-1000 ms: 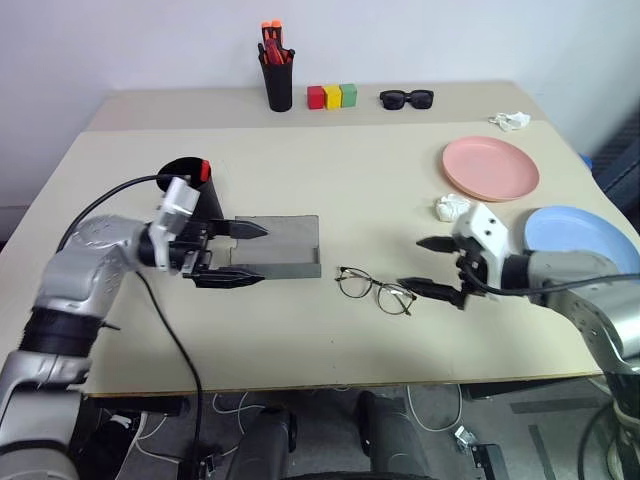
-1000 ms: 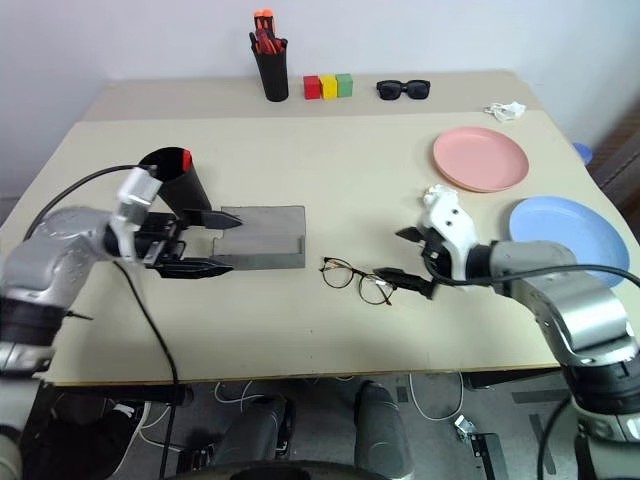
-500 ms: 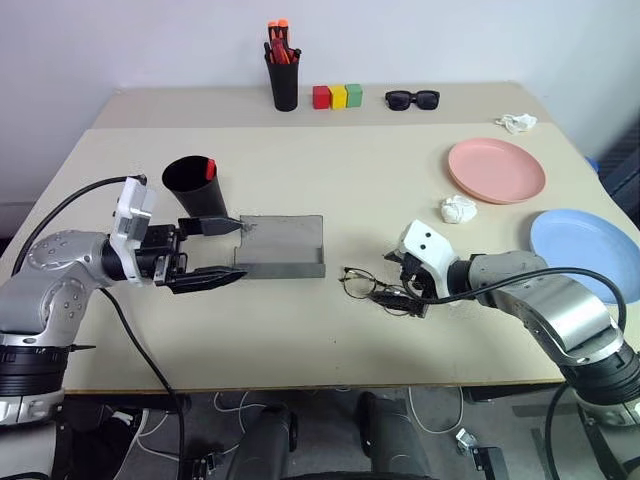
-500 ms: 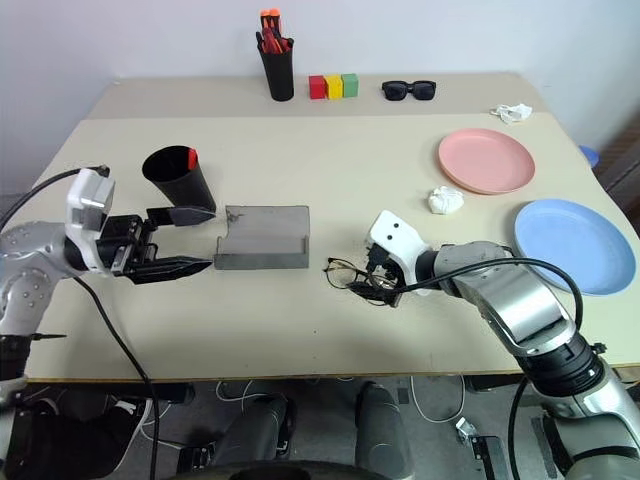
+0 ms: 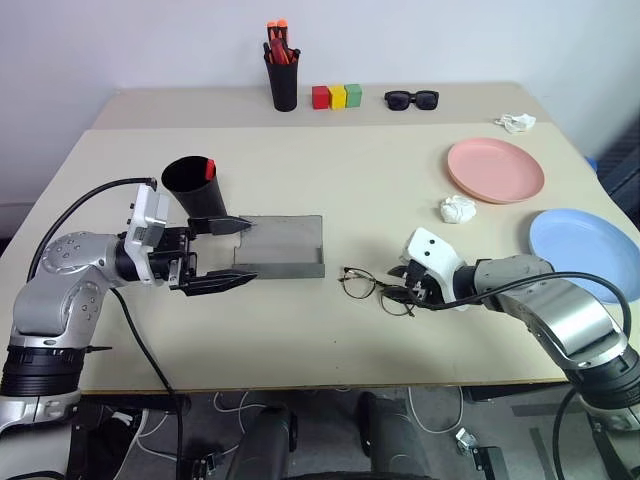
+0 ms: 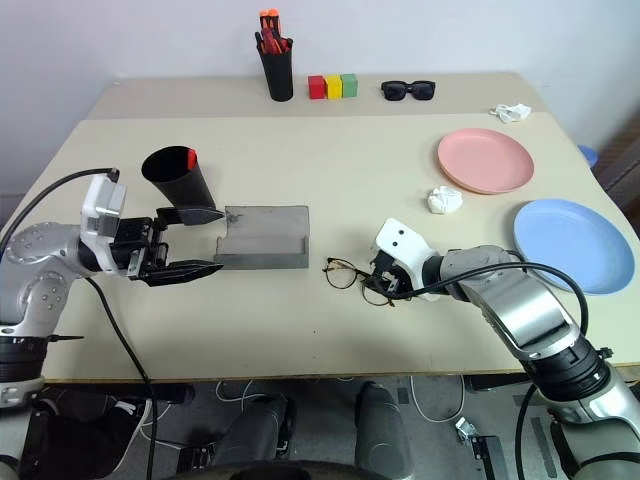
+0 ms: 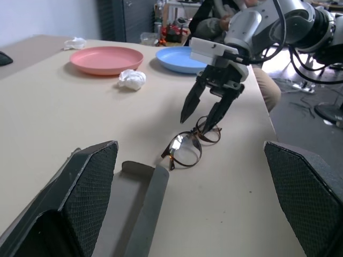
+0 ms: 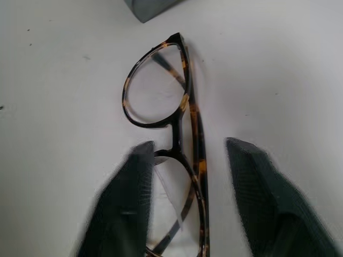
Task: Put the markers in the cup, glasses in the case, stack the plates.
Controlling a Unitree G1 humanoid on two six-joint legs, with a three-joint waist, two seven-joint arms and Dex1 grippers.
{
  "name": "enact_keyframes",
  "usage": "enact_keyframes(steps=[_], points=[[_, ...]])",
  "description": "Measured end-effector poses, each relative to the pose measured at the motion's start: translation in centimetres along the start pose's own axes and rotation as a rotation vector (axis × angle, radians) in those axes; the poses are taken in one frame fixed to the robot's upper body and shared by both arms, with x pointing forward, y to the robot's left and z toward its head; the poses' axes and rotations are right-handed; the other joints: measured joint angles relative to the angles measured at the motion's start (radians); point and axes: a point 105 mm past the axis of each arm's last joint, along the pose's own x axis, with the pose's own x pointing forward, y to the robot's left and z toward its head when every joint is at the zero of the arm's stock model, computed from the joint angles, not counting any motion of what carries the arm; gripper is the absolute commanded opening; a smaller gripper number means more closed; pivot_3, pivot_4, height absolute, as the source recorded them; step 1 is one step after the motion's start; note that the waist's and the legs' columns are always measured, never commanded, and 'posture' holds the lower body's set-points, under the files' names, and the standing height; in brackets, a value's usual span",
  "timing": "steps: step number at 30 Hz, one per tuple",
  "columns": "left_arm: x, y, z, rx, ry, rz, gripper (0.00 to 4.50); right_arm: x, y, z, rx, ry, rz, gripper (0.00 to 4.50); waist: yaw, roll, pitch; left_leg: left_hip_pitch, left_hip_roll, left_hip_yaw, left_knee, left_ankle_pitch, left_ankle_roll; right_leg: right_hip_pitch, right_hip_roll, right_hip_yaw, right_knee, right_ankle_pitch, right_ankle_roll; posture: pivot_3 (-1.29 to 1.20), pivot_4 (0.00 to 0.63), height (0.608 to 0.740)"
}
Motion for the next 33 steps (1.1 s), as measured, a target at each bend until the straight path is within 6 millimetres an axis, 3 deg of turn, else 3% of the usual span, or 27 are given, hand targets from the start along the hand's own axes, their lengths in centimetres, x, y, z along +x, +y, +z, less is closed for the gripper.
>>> enact_keyframes(steps=[2, 15, 19, 22, 24, 30, 33], points=[[0.2, 0.1, 0.4, -0.011, -0.020, -0.005, 4.50, 0.0, 0.0, 0.3, -0.007, -0.008, -0.003, 0.06, 0.001, 0.000, 0.000, 0.000, 0.000, 0.000, 0.000, 0.000, 0.000, 0.000, 0.000, 0.000, 0.000, 0.000, 0.000, 0.00, 0.150, 0.740], [0.4, -0.2, 1.0, -0.019, -0.022, -0.018, 4.50, 0.0, -0.1, 0.3, -0.033, 0.000, 0.010, 0.06, 0.001, 0.000, 0.000, 0.000, 0.000, 0.000, 0.000, 0.000, 0.000, 0.000, 0.000, 0.000, 0.000, 0.000, 0.000, 0.00, 0.150, 0.740], [-0.8, 0.0, 0.6, -0.038, -0.008, 0.037, 4.50, -1.6, -2.0, 0.5, -0.037, 0.007, -0.038, 0.06, -0.001, 0.000, 0.000, 0.000, 0.000, 0.000, 0.000, 0.000, 0.000, 0.000, 0.000, 0.000, 0.000, 0.000, 0.000, 0.00, 0.150, 0.740], [-2.3, 0.5, 0.3, -0.065, 0.013, 0.107, 4.50, -3.0, -4.3, 3.4, -0.048, -0.093, -0.124, 0.06, -0.008, 0.000, 0.000, 0.000, 0.001, 0.001, -0.001, 0.000, 0.000, -0.001, 0.001, 0.000, 0.000, 0.000, 0.000, 0.00, 0.150, 0.740], [-3.1, 0.6, 0.1, -0.076, 0.035, 0.132, 4.50, -3.0, -4.5, 6.1, -0.070, -0.197, -0.142, 0.06, -0.009, 0.000, 0.000, 0.001, 0.002, 0.001, -0.002, 0.000, 0.000, -0.002, 0.002, 0.000, 0.000, 0.000, 0.000, 0.00, 0.150, 0.740], [-6.3, 1.9, -0.8, -0.115, 0.101, 0.279, 4.50, 1.7, -0.4, 11.0, -0.131, -0.369, 0.009, 0.06, -0.008, 0.000, 0.000, -0.001, 0.002, 0.002, -0.002, 0.000, 0.000, -0.004, 0.002, 0.001, 0.001, 0.000, 0.000, 0.00, 0.150, 0.740], [-7.8, 1.8, -1.0, -0.129, 0.120, 0.319, 4.50, 3.3, 0.6, 13.5, -0.162, -0.430, 0.047, 0.06, -0.006, 0.000, 0.000, -0.001, 0.001, 0.003, -0.002, 0.000, 0.000, -0.005, 0.001, 0.001, 0.001, 0.000, 0.000, 0.00, 0.150, 0.740]])
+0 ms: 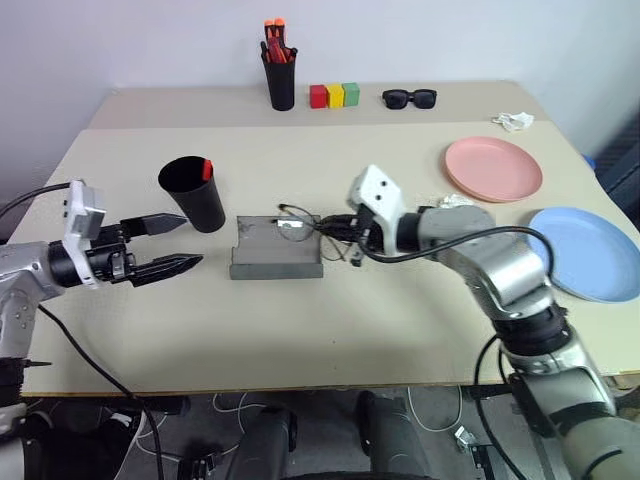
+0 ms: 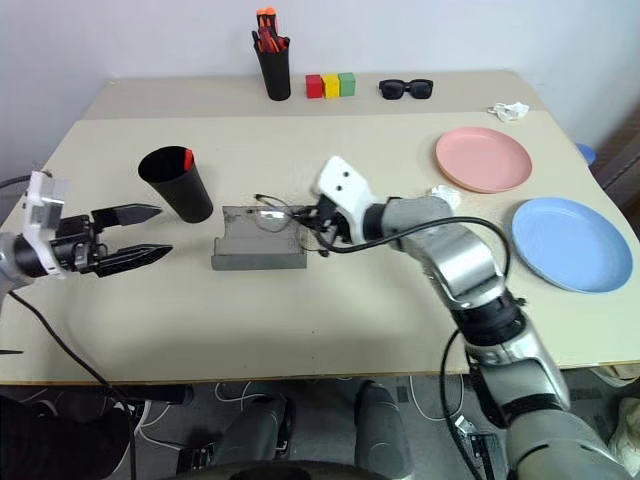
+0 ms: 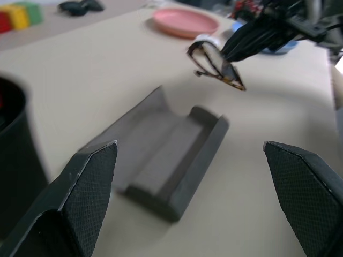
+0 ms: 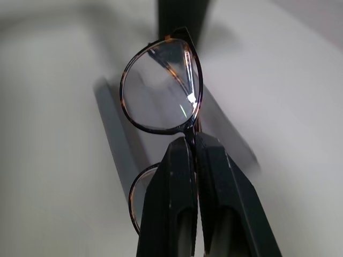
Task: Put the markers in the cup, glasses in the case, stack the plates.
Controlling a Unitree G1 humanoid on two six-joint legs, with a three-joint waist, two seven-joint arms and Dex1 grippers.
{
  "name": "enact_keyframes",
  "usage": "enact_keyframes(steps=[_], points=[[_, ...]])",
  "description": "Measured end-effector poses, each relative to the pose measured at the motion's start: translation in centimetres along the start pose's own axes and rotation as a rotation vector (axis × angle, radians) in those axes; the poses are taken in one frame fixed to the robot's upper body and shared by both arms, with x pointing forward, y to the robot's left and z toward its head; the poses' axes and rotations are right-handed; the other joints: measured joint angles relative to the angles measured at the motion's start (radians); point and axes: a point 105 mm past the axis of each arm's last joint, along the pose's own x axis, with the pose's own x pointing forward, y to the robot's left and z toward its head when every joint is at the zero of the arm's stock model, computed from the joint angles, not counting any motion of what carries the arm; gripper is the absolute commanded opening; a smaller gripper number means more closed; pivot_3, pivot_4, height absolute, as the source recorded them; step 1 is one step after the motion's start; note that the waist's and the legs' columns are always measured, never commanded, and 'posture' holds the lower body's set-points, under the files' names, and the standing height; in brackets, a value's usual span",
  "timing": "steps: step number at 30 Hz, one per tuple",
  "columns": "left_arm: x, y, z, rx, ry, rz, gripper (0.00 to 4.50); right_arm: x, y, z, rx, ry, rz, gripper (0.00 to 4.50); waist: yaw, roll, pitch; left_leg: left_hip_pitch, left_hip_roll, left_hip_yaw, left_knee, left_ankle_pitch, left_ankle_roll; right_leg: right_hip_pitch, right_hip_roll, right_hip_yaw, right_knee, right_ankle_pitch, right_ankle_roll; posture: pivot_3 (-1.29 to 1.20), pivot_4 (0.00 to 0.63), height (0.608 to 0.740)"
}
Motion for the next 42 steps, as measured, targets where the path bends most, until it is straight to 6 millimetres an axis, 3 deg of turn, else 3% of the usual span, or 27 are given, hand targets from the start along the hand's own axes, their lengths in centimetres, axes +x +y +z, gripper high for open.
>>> enact_keyframes(steps=[5, 13, 18, 39, 42], points=[[-0.9, -0.4, -0.6, -0.022, 0.022, 0.008, 4.50, 3.0, -0.2, 3.4, -0.039, -0.122, -0.003, 0.06, -0.002, 0.000, 0.000, 0.000, 0.000, 0.000, -0.001, 0.000, 0.000, -0.002, 0.000, 0.000, 0.002, 0.000, -0.001, 0.00, 0.150, 0.740], [-1.0, -1.4, -0.3, -0.023, 0.020, -0.009, 4.50, 5.9, 1.2, -0.2, -0.005, -0.088, 0.016, 0.06, -0.006, 0.000, 0.000, 0.000, 0.000, 0.001, -0.002, 0.000, -0.001, -0.004, 0.000, 0.001, 0.005, 0.001, -0.001, 0.00, 0.150, 0.740], [-0.9, -1.5, -0.1, -0.026, 0.022, -0.015, 4.50, 6.9, 0.2, -2.9, -0.064, -0.001, -0.040, 0.06, -0.021, 0.000, 0.000, 0.000, 0.000, 0.001, -0.002, 0.001, -0.001, -0.005, 0.000, 0.001, 0.006, 0.001, -0.001, 0.00, 0.150, 0.740], [0.1, -1.6, 0.6, 0.009, 0.011, -0.047, 4.50, 7.8, 3.4, -4.1, -0.163, 0.059, 0.068, 0.06, -0.028, 0.000, 0.000, 0.001, 0.000, 0.001, -0.002, 0.001, -0.001, -0.006, 0.000, 0.002, 0.011, 0.000, -0.003, 0.00, 0.150, 0.740], [0.2, -1.7, 0.7, 0.014, 0.012, -0.050, 4.50, 7.8, 3.5, -4.4, -0.155, 0.075, 0.080, 1.46, -0.027, 0.000, 0.000, 0.001, 0.000, 0.001, -0.002, 0.001, -0.001, -0.006, 0.000, 0.002, 0.011, 0.000, -0.003, 0.00, 0.150, 0.740]])
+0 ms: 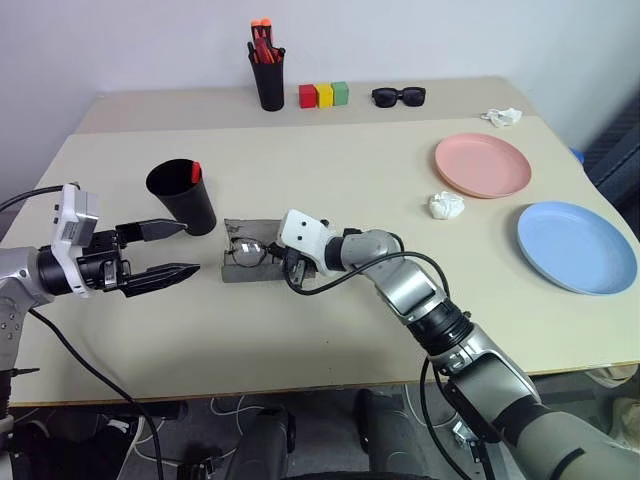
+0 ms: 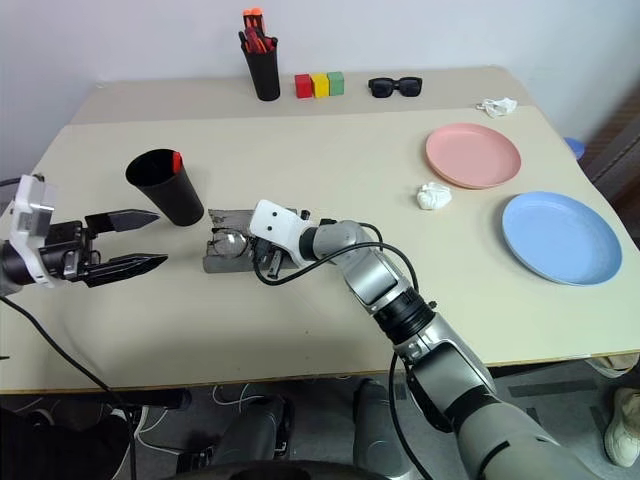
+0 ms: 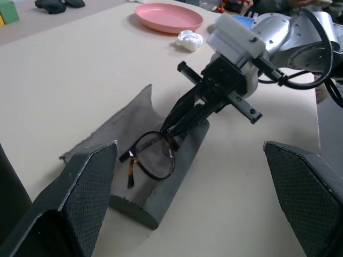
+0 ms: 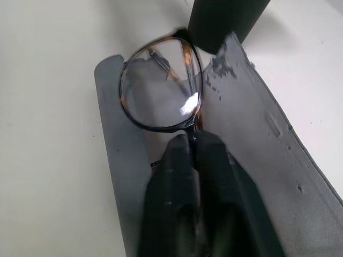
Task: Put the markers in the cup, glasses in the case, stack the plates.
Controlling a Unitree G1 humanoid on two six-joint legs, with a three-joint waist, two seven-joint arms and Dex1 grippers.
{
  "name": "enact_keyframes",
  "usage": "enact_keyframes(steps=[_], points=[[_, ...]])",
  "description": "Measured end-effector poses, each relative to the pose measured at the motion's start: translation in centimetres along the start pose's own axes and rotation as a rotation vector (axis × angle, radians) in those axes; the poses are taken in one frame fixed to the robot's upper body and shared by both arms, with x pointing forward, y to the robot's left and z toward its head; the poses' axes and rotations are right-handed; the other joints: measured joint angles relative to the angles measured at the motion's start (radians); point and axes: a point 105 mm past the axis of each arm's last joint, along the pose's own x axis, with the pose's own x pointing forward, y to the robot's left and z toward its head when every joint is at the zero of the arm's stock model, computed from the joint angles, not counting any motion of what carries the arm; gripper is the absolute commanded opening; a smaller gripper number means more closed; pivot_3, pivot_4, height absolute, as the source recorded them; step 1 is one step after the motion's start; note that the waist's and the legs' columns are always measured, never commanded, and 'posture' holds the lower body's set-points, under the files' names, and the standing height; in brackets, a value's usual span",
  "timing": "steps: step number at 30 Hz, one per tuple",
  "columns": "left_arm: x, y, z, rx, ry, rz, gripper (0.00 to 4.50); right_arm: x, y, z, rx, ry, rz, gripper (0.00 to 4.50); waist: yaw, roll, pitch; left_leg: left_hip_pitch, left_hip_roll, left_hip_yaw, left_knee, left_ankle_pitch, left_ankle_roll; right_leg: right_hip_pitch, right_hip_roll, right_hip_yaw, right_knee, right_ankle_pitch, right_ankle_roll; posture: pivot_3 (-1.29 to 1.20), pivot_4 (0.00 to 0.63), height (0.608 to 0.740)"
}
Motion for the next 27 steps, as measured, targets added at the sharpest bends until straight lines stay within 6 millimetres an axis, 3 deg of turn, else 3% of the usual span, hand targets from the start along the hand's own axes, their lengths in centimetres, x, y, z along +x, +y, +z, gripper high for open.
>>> enact_keyframes(steps=[6, 16, 18, 20, 24, 27], points=[[0.0, 0.0, 0.1, 0.003, 0.000, 0.003, 4.50, 0.0, -0.1, 0.0, -0.002, 0.004, -0.008, 4.48, -0.001, 0.000, 0.000, 0.000, 0.000, 0.000, 0.000, 0.000, 0.000, 0.000, 0.000, 0.000, 0.000, 0.000, 0.000, 0.00, 0.150, 0.740], [0.1, 0.1, 0.1, 0.011, -0.001, 0.008, 4.50, -0.3, -1.1, 0.6, 0.087, -0.035, -0.044, 4.48, -0.001, 0.000, 0.000, 0.000, 0.000, 0.000, 0.000, 0.000, 0.000, 0.000, 0.000, 0.000, 0.000, 0.000, 0.000, 0.00, 0.150, 0.740], [0.1, 0.1, 0.1, 0.011, -0.001, 0.007, 4.50, -0.4, -1.2, 1.4, 0.154, -0.078, -0.043, 4.48, 0.000, 0.000, 0.000, 0.000, 0.000, 0.000, 0.000, 0.000, 0.000, 0.000, 0.000, 0.000, 0.000, 0.000, 0.000, 0.00, 0.150, 0.740], [0.1, 0.0, 0.0, -0.003, 0.003, 0.002, 4.50, -0.9, -1.3, 3.5, 0.212, -0.184, -0.035, 4.48, 0.000, 0.000, 0.000, 0.000, 0.000, 0.000, 0.000, 0.000, 0.000, 0.000, 0.000, 0.000, 0.000, 0.000, 0.000, 0.00, 0.150, 0.740], [-0.4, 0.1, -0.5, -0.031, 0.052, 0.021, 4.50, -3.6, -2.1, 7.6, 0.263, -0.407, -0.032, 4.48, 0.000, 0.000, 0.000, 0.000, 0.000, 0.000, 0.000, 0.000, 0.000, 0.000, 0.000, 0.000, 0.001, 0.000, 0.000, 0.00, 0.150, 0.740], [-0.1, 0.0, -1.0, -0.046, 0.044, 0.034, 4.50, -6.9, -3.1, 8.1, 0.374, -0.551, -0.046, 4.48, 0.008, 0.000, 0.000, 0.000, 0.000, -0.001, 0.000, 0.000, 0.000, 0.001, 0.000, 0.000, 0.000, 0.000, 0.000, 0.00, 0.150, 0.740]])
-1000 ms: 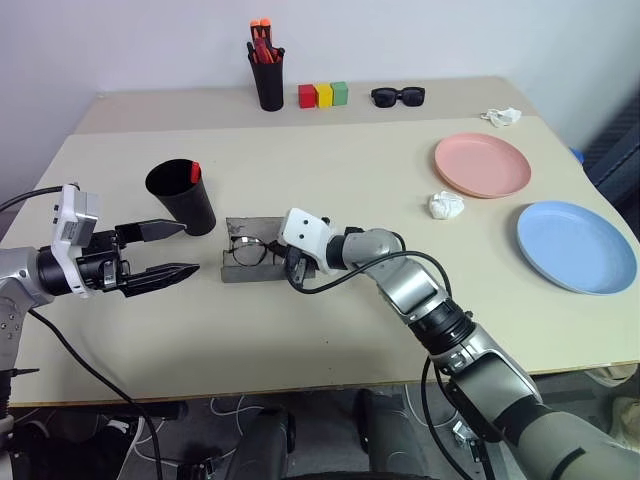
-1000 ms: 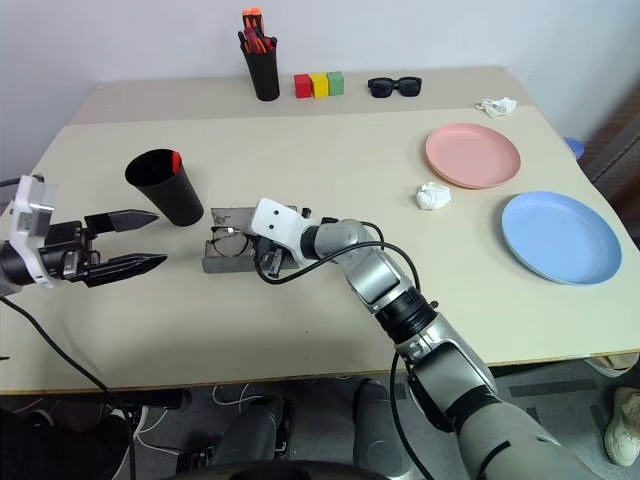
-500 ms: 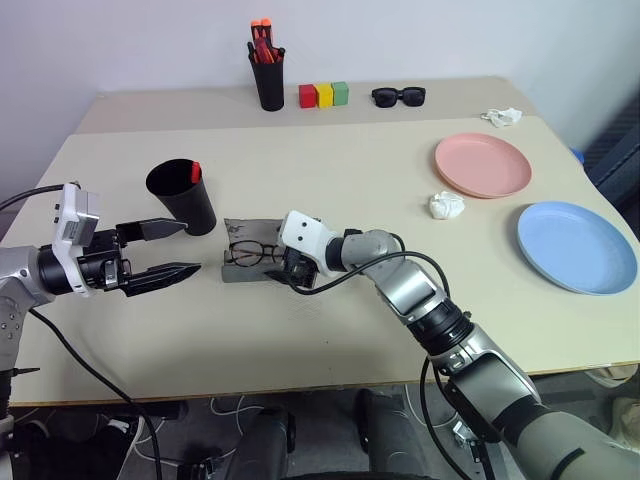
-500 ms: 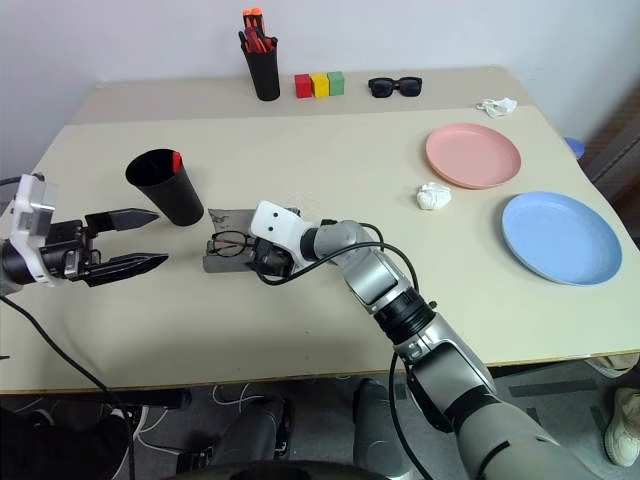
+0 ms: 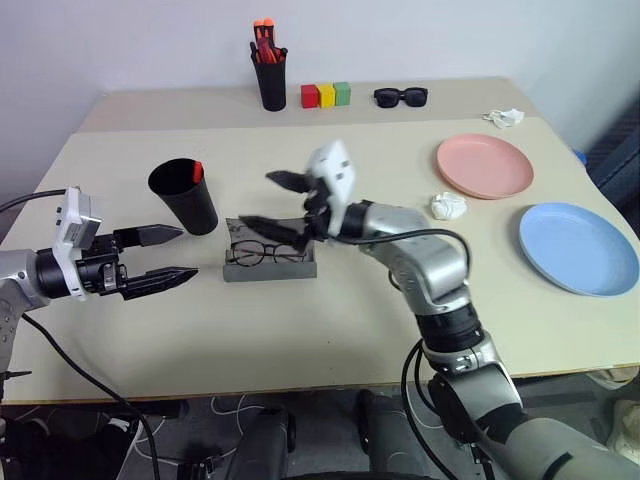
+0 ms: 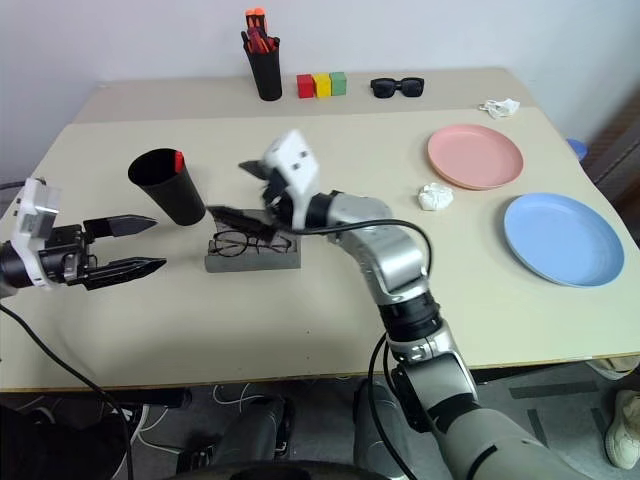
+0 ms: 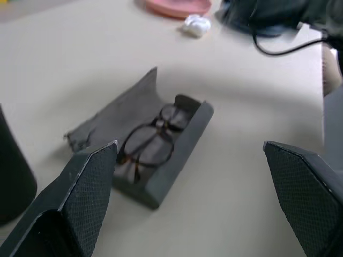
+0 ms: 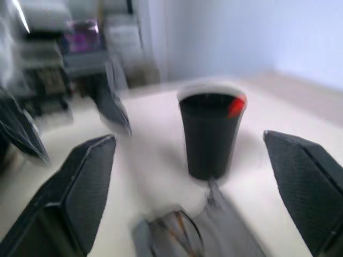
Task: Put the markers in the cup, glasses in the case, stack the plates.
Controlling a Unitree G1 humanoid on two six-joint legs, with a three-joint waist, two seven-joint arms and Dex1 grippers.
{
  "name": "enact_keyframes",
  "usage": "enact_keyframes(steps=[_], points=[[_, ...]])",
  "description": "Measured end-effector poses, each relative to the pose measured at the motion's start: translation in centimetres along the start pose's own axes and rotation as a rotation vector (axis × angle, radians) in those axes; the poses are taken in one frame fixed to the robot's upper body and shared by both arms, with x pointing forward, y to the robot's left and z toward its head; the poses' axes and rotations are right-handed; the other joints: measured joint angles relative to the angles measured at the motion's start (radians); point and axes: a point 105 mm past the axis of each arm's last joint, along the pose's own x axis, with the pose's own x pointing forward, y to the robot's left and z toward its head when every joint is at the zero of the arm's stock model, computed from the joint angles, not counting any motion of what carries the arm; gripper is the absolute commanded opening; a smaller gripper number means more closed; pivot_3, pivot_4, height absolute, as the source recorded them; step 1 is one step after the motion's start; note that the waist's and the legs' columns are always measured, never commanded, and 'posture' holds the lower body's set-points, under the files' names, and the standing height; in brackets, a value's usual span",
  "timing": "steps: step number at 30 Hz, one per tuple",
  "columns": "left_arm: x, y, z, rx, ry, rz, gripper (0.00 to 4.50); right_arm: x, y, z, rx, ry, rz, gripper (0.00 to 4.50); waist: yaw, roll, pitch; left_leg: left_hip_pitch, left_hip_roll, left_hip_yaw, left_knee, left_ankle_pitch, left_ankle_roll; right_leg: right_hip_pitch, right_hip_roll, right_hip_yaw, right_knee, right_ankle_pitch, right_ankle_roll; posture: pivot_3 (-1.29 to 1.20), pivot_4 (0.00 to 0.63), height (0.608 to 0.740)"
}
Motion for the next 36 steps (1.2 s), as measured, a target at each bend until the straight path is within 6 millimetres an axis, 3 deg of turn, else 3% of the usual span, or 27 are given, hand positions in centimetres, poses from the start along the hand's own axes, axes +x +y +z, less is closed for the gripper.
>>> enact_keyframes(steps=[4, 7, 9, 16, 22, 36], points=[[1.0, -0.4, -0.5, -0.002, 0.011, -0.009, 4.50, -3.8, -0.6, 1.7, 0.066, -0.075, -0.020, 4.48, -0.002, 0.000, 0.000, 0.000, 0.000, 0.000, 0.000, 0.000, 0.000, 0.000, 0.000, 0.000, 0.000, 0.000, 0.000, 0.00, 0.150, 0.740], [1.4, -1.2, -1.8, -0.057, 0.055, -0.037, 4.50, -6.2, -0.5, 0.8, 0.049, -0.005, -0.040, 4.48, -0.009, 0.000, 0.000, 0.001, 0.001, 0.002, 0.000, 0.000, 0.000, -0.001, 0.000, 0.001, 0.000, -0.001, 0.000, 0.00, 0.150, 0.740], [1.9, -1.6, -2.5, -0.079, 0.067, -0.047, 4.50, -6.8, -0.6, 0.2, 0.064, 0.022, -0.056, 4.48, -0.012, 0.001, 0.000, 0.001, 0.001, 0.003, 0.000, 0.000, 0.001, -0.001, 0.001, 0.001, 0.001, -0.001, -0.001, 0.00, 0.150, 0.740], [3.5, -2.0, -4.2, -0.131, 0.071, -0.060, 4.50, -6.4, -0.2, 1.1, 0.059, -0.010, -0.064, 4.48, -0.003, 0.001, 0.000, 0.001, 0.001, 0.002, 0.000, 0.000, 0.001, 0.000, 0.000, 0.001, 0.001, -0.001, -0.001, 0.00, 0.150, 0.740], [4.3, -1.3, -5.2, -0.167, 0.052, -0.048, 4.50, -6.3, -0.3, 1.1, 0.051, -0.006, -0.082, 4.48, -0.004, 0.000, 0.000, 0.001, 0.001, 0.002, 0.000, 0.000, 0.001, 0.000, 0.000, 0.001, 0.001, -0.001, -0.001, 0.00, 0.150, 0.740], [6.2, -1.8, -5.0, -0.173, 0.008, -0.101, 4.50, -5.9, -0.2, 0.9, 0.037, 0.009, -0.090, 4.48, -0.003, 0.000, 0.000, 0.001, 0.001, 0.002, 0.000, 0.000, 0.001, 0.000, 0.001, 0.001, 0.001, -0.001, -0.001, 0.00, 0.150, 0.740]])
